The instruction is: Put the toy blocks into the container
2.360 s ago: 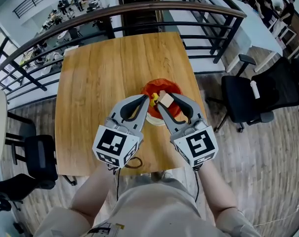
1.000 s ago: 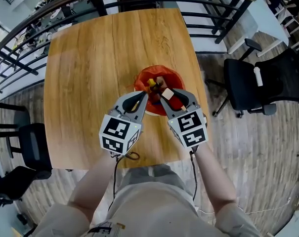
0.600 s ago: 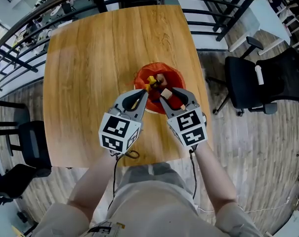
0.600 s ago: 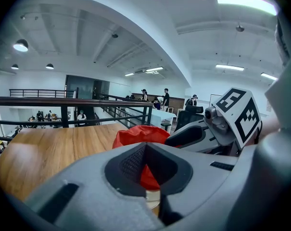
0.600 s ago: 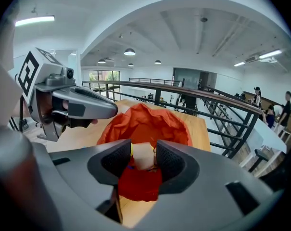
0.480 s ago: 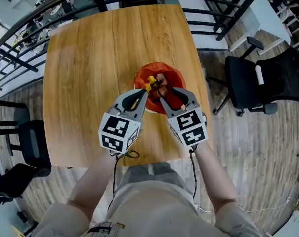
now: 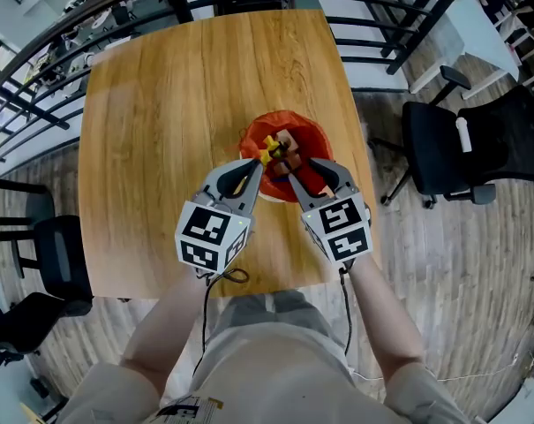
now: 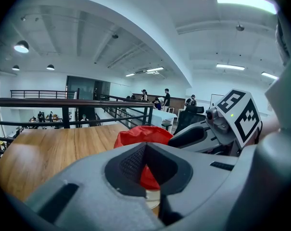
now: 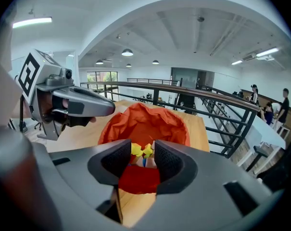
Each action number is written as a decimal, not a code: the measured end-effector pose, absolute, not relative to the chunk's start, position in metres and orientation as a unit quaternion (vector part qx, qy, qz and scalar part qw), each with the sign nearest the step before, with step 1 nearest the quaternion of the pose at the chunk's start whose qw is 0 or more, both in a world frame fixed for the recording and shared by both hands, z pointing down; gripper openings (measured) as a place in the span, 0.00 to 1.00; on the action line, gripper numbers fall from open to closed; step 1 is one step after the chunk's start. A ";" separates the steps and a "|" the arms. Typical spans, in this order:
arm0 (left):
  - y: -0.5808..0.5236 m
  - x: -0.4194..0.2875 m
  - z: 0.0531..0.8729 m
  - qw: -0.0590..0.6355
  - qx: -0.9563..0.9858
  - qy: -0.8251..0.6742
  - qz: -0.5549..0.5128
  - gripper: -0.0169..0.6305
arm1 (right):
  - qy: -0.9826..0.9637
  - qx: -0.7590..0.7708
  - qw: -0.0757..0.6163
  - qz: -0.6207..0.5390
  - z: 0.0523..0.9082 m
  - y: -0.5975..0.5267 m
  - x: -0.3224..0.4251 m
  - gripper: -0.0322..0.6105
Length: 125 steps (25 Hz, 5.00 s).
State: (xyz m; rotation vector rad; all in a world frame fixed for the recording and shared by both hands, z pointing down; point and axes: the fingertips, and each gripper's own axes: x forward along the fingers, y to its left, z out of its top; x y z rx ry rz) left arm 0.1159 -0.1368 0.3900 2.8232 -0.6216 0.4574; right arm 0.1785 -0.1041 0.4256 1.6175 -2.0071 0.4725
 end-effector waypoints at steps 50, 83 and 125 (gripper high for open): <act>-0.019 0.032 0.180 -0.047 0.974 -0.221 0.023 0.05 | -0.773 0.632 0.058 -0.015 0.175 0.042 0.135 0.11; 0.017 0.041 0.195 0.005 0.984 -0.178 0.015 0.05 | -0.777 0.628 0.040 0.007 0.186 0.062 0.123 0.11; -0.112 -0.127 0.301 0.075 0.904 -0.414 0.074 0.05 | -0.901 0.401 0.148 0.080 0.328 -0.086 -0.058 0.32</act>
